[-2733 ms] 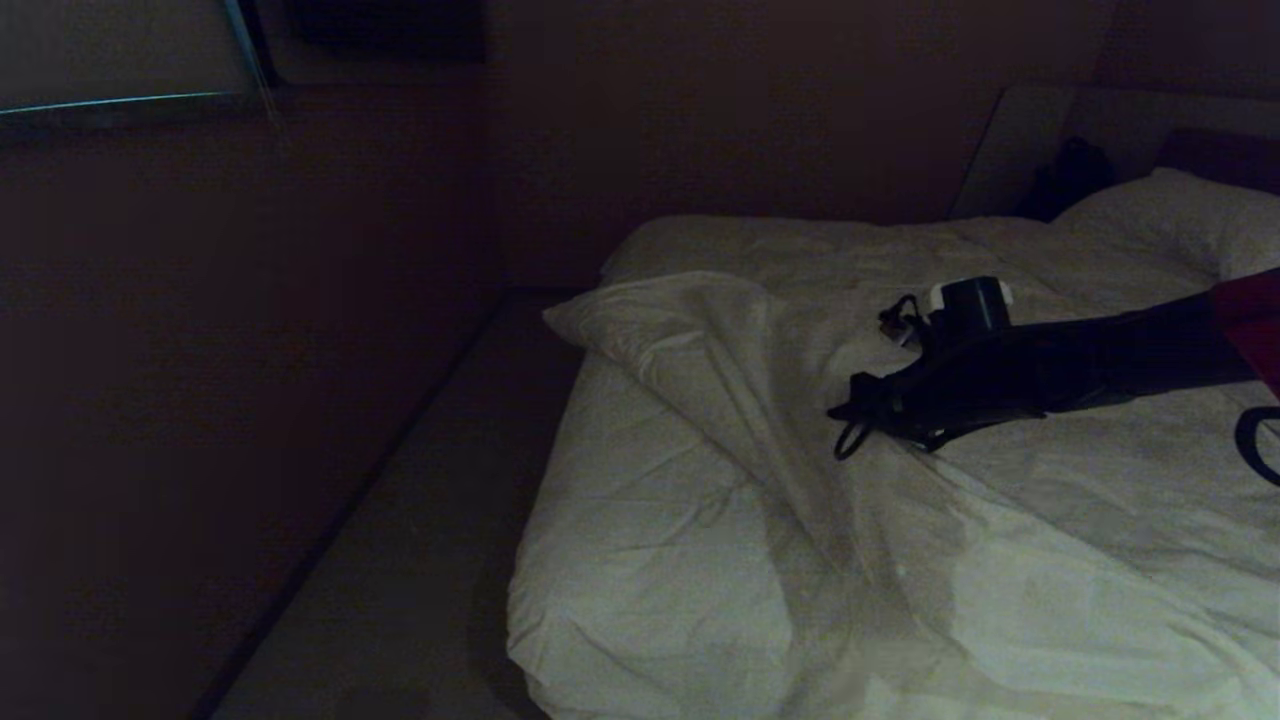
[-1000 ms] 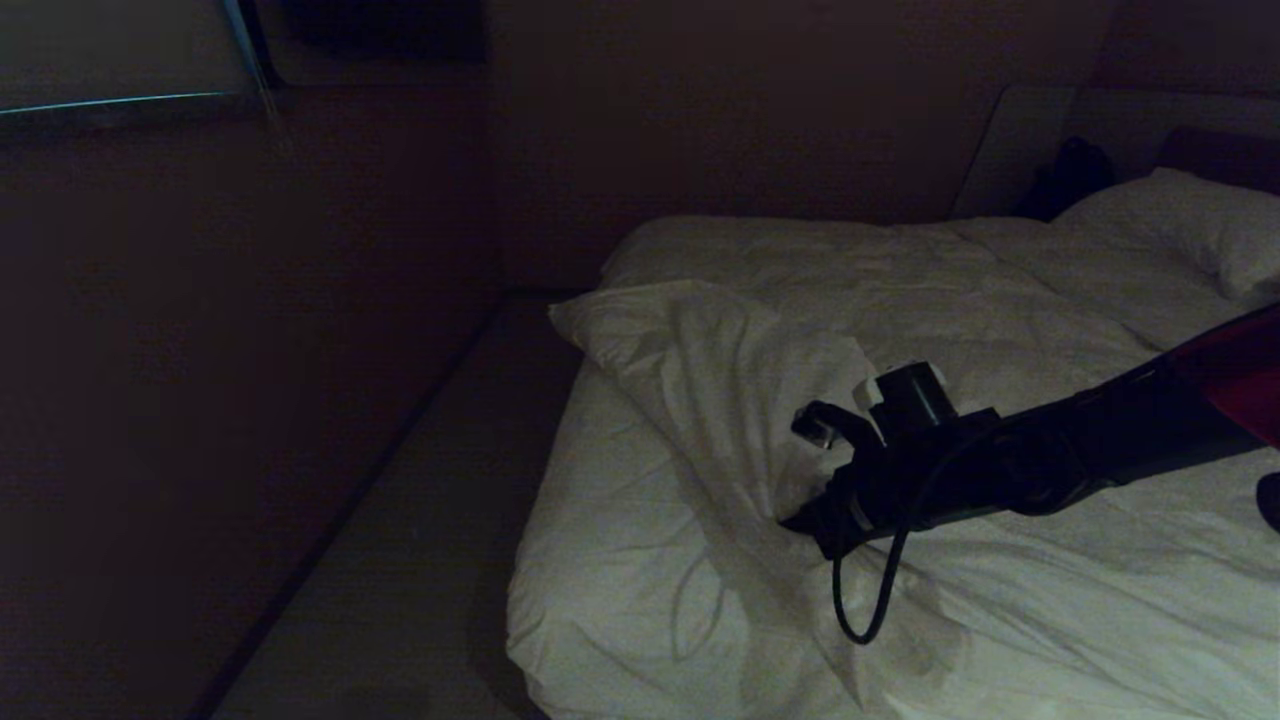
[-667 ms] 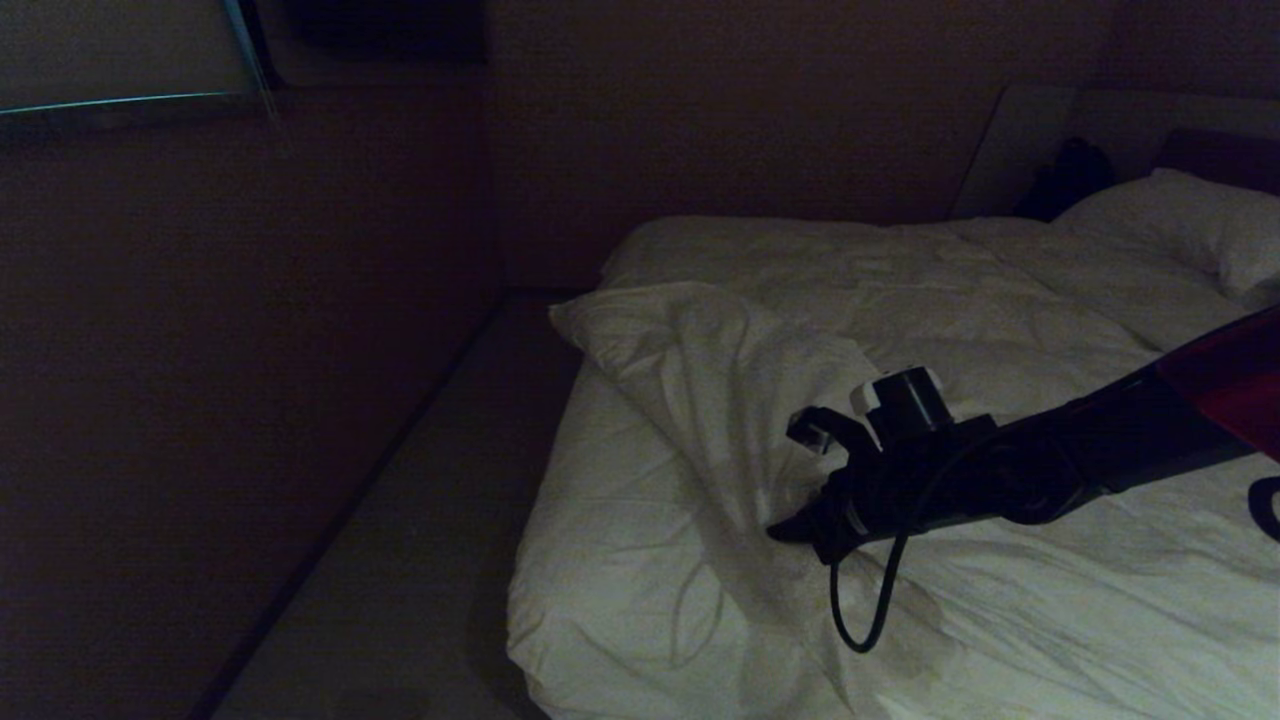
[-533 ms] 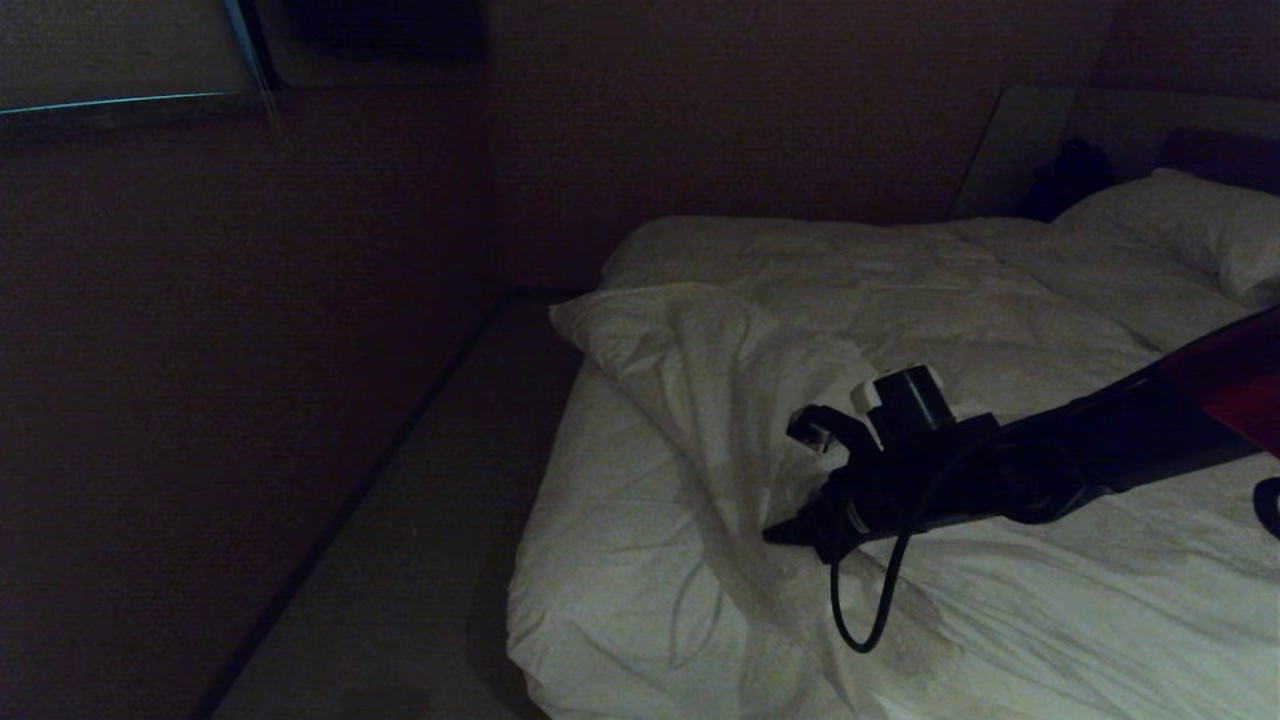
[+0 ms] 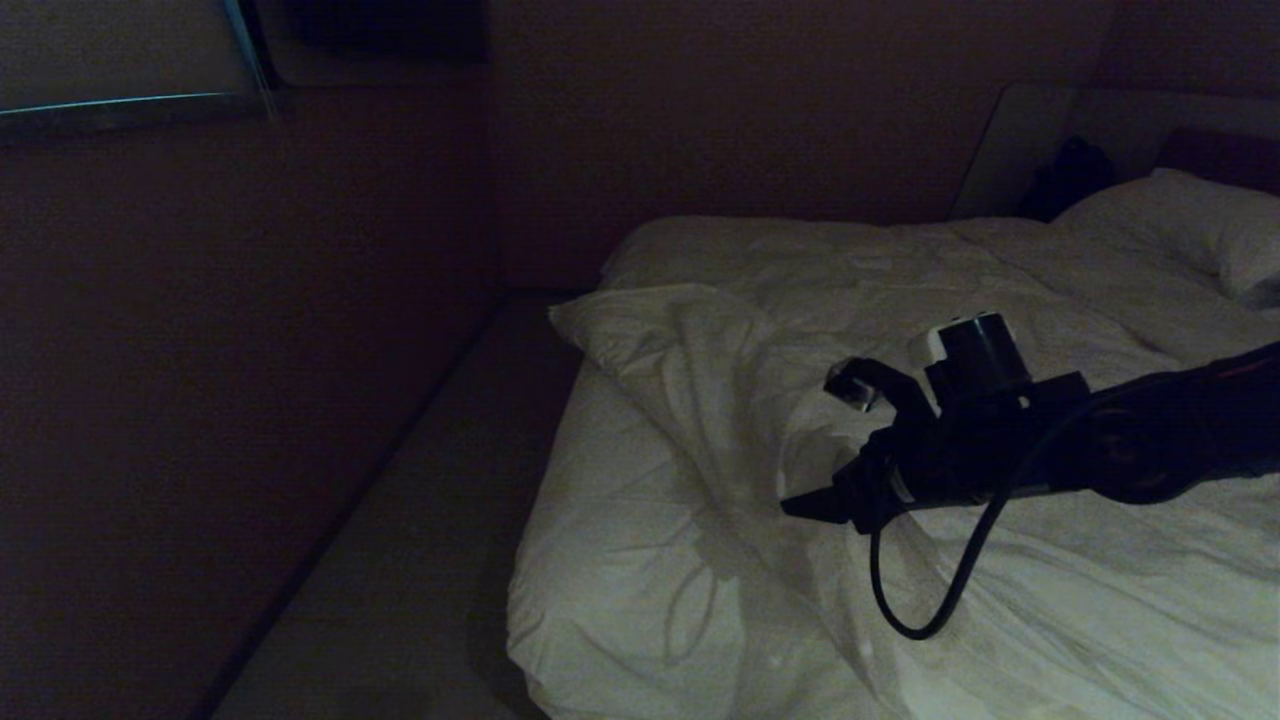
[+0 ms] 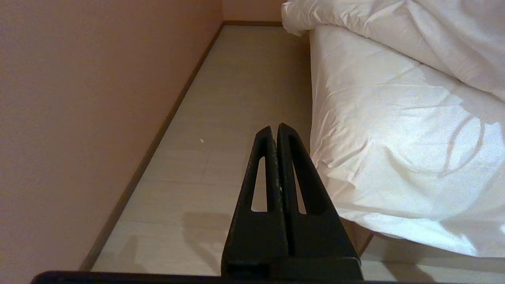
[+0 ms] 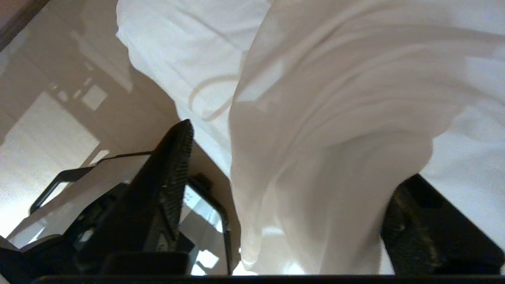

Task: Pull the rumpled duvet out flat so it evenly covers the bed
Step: Flatten the corners of the folded blanket

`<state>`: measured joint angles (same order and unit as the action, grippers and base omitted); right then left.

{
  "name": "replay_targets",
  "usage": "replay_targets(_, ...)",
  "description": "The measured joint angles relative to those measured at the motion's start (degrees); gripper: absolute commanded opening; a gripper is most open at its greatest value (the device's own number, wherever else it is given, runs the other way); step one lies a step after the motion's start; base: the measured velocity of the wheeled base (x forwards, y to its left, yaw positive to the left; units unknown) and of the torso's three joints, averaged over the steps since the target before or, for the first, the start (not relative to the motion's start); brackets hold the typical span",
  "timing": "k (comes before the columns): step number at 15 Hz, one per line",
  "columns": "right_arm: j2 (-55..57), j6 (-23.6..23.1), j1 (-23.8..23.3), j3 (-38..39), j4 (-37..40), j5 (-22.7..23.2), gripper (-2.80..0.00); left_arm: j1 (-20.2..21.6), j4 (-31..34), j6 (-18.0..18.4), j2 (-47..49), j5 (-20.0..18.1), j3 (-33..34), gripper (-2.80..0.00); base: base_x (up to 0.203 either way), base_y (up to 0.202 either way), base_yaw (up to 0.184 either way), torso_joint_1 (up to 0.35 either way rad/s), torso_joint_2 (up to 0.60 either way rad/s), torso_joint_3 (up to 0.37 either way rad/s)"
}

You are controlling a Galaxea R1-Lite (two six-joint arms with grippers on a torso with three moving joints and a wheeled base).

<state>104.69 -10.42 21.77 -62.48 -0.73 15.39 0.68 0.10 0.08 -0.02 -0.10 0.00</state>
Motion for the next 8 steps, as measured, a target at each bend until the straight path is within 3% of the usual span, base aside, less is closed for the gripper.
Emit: replay_targets(8, -6.46, -5.64, 0.02, 2.94, 1.54, -3.97, 0.00, 0.00, -0.02, 0.01, 0.00, 0.00, 0.00, -2.80, 0.000, 0.000, 0.000, 0.000, 0.00, 0.000)
